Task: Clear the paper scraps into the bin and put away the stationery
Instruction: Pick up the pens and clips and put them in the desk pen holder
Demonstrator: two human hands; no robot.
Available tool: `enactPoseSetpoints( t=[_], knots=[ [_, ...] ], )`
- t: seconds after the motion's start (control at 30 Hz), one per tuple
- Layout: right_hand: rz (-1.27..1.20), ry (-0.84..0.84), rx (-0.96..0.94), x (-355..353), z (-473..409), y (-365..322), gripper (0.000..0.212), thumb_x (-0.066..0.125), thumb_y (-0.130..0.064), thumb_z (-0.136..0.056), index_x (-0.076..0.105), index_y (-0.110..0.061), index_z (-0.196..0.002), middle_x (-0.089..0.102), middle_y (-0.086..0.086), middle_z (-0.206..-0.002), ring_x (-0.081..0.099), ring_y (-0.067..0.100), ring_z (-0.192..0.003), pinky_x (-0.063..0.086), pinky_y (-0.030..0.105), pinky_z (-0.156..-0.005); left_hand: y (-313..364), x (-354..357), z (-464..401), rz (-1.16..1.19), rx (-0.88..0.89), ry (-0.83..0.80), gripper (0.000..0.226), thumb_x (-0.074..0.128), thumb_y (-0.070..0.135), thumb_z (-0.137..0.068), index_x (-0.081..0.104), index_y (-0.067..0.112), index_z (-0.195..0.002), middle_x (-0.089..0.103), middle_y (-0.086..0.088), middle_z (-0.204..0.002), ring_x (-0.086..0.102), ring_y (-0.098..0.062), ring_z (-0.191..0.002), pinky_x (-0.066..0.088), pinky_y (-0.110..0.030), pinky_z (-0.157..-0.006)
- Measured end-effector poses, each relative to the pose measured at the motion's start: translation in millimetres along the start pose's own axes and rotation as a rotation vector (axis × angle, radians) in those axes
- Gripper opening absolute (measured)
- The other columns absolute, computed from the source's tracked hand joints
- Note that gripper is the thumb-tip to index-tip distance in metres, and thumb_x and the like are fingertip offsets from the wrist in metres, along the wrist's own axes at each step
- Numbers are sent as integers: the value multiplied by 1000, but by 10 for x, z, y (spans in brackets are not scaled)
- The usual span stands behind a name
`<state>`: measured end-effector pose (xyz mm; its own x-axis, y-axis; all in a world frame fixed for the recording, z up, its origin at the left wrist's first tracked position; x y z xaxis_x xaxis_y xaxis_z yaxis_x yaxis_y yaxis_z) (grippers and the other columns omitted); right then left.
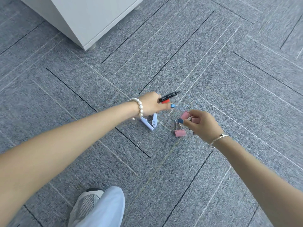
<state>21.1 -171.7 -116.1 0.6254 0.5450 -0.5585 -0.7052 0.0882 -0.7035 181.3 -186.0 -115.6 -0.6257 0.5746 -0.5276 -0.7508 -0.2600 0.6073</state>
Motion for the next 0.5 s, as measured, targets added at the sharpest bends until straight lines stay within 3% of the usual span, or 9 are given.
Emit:
enactPoseSetpoints(
  t=[0.07, 0.13, 0.23, 0.33, 0.5],
  knots=[
    [169, 71, -69, -34, 61, 4, 25, 61, -30, -81, 59, -15, -100, 46, -6, -48, 36, 1, -39, 32, 12, -43, -100, -139, 73, -62, -26, 94, 35, 49, 47, -86, 54, 12, -88, 37, 8, -53, 28, -5, -36, 26, -11, -31],
    [287, 28, -89, 80, 125, 25, 38, 61, -35, -79, 51, -22, -114, 48, -6, -52, 42, -1, -44, 35, 14, -46, -209, -215, 201, -106, -55, 158, 31, 51, 47, -84, 53, 16, -84, 40, 7, -52, 28, -5, -36, 25, -9, -29],
    [438, -31, -69, 291, 156, 159, 58, 60, -41, -77, 38, -30, -129, 64, -8, -78, 60, 5, -65, 53, 23, -57, -396, -123, 426, -142, -92, 162, 39, 54, 54, -77, 50, 15, -76, 40, 5, -52, 28, -5, -35, 26, -10, -31],
    [537, -39, -117, 390, 139, 230, 52, 57, -42, -81, 39, -33, -128, 69, -5, -98, 65, 9, -76, 55, 23, -59, -630, 49, 587, -205, -150, 143, 36, 56, 53, -77, 51, 18, -72, 46, 4, -55, 32, -6, -36, 30, -11, -33],
    [586, -24, -128, 377, 127, 247, 46, 55, -44, -81, 43, -29, -123, 70, -6, -92, 62, 7, -66, 53, 23, -54, -940, 245, 703, -231, -225, 138, 32, 56, 50, -80, 58, 18, -85, 48, 4, -54, 32, -6, -35, 30, -13, -34]
  ],
)
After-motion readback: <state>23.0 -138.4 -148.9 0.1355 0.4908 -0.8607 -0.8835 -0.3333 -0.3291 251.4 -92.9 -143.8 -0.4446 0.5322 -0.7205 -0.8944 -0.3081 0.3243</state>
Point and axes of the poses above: each hand's wrist, its own z-axis away from the middle knuckle, its own x-axis out of the palm, y = z × x, the point moved 8 cm from there along -z, towards the middle knuckle
